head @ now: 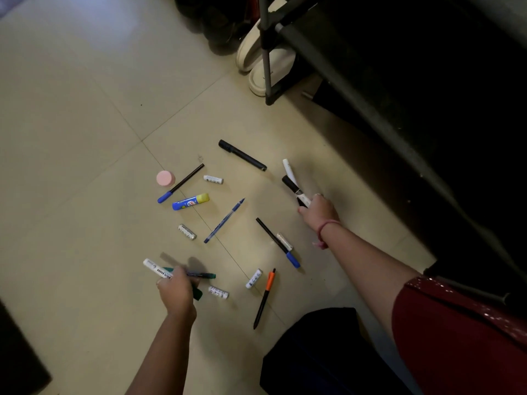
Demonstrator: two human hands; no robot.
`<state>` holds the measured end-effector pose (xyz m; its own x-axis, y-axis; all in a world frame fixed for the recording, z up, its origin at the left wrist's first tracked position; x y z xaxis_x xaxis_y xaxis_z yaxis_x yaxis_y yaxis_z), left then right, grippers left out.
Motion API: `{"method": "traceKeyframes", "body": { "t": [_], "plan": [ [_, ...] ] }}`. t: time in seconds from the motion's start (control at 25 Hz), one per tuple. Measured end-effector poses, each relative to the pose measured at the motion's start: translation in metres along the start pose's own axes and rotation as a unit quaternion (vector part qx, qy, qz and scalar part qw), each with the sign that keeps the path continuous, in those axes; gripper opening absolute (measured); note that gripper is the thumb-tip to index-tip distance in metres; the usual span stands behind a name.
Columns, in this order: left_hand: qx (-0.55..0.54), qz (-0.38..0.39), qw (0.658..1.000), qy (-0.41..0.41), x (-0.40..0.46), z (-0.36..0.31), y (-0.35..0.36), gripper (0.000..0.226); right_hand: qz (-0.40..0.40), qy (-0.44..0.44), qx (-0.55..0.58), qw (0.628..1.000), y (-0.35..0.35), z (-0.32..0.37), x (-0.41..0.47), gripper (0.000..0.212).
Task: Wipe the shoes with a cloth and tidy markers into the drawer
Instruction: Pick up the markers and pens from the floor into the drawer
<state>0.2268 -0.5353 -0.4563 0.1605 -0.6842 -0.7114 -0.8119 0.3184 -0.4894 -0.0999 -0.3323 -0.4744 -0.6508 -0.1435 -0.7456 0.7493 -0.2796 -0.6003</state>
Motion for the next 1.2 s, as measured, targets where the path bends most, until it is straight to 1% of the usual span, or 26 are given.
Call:
{"method": "traceKeyframes", "body": {
  "t": [0.04,0.08,0.12,0.16,0.2,0.24,0.28,0.32,0.36,0.4,0.44,0.48,0.52,0.6,0.64,0.68,0.76,0.84,0.92,0.96,1.0,1.04,1.08,1.12,1.16,1.2],
  "plan": [
    [-0.002,0.003,1.0,0.004,0.0,-0.005,0.005,0.01,0.013,-0.001,0.012,1.0,0.002,-0.004,-0.001,0.033],
    [-0.015,0.011,1.0,0.007,-0.004,-0.011,0.014,0.012,0.036,-0.01,0.047,0.998,0.004,-0.008,-0.004,0.029],
    [-0.04,0.035,0.999,0.009,-0.009,-0.018,0.029,0.011,0.069,-0.023,0.109,0.991,0.008,-0.011,-0.009,0.024],
    [-0.075,0.081,0.994,0.009,-0.017,-0.027,0.048,0.01,0.119,-0.034,0.192,0.974,0.013,-0.012,-0.017,0.019],
    [-0.112,0.147,0.983,0.004,-0.03,-0.035,0.072,0.01,0.177,-0.047,0.272,0.945,0.019,-0.011,-0.027,0.018],
    [-0.134,0.223,0.966,0.002,-0.045,-0.043,0.098,0.012,0.235,-0.062,0.334,0.911,0.027,-0.01,-0.037,0.019],
    [-0.136,0.296,0.945,0.002,-0.064,-0.049,0.122,0.019,0.29,-0.074,0.368,0.88,0.035,-0.008,-0.047,0.023],
    [-0.123,0.351,0.928,0.0,-0.081,-0.053,0.141,0.031,0.337,-0.081,0.374,0.86,0.044,-0.007,-0.056,0.031],
    [-0.103,0.385,0.917,-0.006,-0.095,-0.053,0.156,0.047,0.371,-0.087,0.359,0.852,0.051,-0.005,-0.062,0.038],
    [-0.084,0.403,0.911,-0.014,-0.105,-0.052,0.167,0.058,0.393,-0.093,0.331,0.853,0.056,-0.004,-0.067,0.043],
    [-0.066,0.406,0.911,-0.015,-0.111,-0.049,0.174,0.061,0.402,-0.099,0.302,0.859,0.057,-0.004,-0.069,0.045],
    [-0.046,0.395,0.917,-0.008,-0.114,-0.048,0.178,0.056,0.398,-0.101,0.282,0.867,0.056,-0.003,-0.068,0.047],
    [-0.019,0.378,0.926,0.006,-0.112,-0.048,0.179,0.047,0.377,-0.1,0.271,0.88,0.051,-0.002,-0.065,0.054],
    [0.053,0.353,0.933,0.04,-0.111,-0.049,0.181,0.036,0.291,-0.086,0.287,0.909,0.034,0.0,-0.052,0.072],
    [0.081,0.353,0.93,0.055,-0.113,-0.05,0.184,0.035,0.253,-0.081,0.313,0.912,0.027,0.002,-0.046,0.076],
    [0.093,0.369,0.922,0.067,-0.118,-0.052,0.189,0.036,0.238,-0.08,0.337,0.908,0.024,0.006,-0.042,0.076],
    [0.106,0.431,0.891,0.091,-0.132,-0.057,0.205,0.043,0.244,-0.078,0.354,0.899,0.028,0.014,-0.039,0.072],
    [0.142,0.486,0.857,0.098,-0.144,-0.057,0.218,0.055,0.24,-0.044,0.388,0.889,0.033,0.018,-0.034,0.068],
    [0.203,0.514,0.825,0.116,-0.146,-0.063,0.223,0.058,0.205,-0.012,0.425,0.882,0.028,0.015,-0.025,0.058],
    [0.246,0.516,0.806,0.156,-0.145,-0.07,0.224,0.053,0.193,-0.007,0.442,0.876,0.025,0.013,-0.02,0.051],
    [0.291,0.497,0.789,0.215,-0.141,-0.081,0.223,0.046,0.19,-0.008,0.467,0.863,0.022,0.011,-0.017,0.044],
    [0.334,0.445,0.781,0.285,-0.132,-0.096,0.219,0.04,0.192,-0.011,0.496,0.847,0.021,0.008,-0.014,0.037],
    [0.379,0.362,0.775,0.353,-0.12,-0.114,0.213,0.037,0.193,-0.011,0.522,0.831,0.021,0.004,-0.014,0.031],
    [0.422,0.278,0.762,0.405,-0.108,-0.13,0.208,0.036,0.187,-0.01,0.536,0.823,0.02,0.0,-0.014,0.028],
    [0.473,0.222,0.731,0.439,-0.097,-0.141,0.208,0.038,0.178,-0.008,0.532,0.828,0.021,-0.006,-0.015,0.028],
    [0.54,0.195,0.679,0.457,-0.09,-0.146,0.213,0.042,0.17,-0.008,0.516,0.839,0.022,-0.012,-0.016,0.029]
  ]
}}
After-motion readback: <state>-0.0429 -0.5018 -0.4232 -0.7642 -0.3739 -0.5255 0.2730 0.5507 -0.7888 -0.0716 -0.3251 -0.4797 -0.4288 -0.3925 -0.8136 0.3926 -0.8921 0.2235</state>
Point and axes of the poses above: each hand's wrist, its own x-axis towards the middle knuckle, its own y-axis out of the palm, z = x × y, the point moved 8 cm from there along x, towards the middle knuckle, and after that the axes turned 4 degrees about z, right-handed, at the moved point
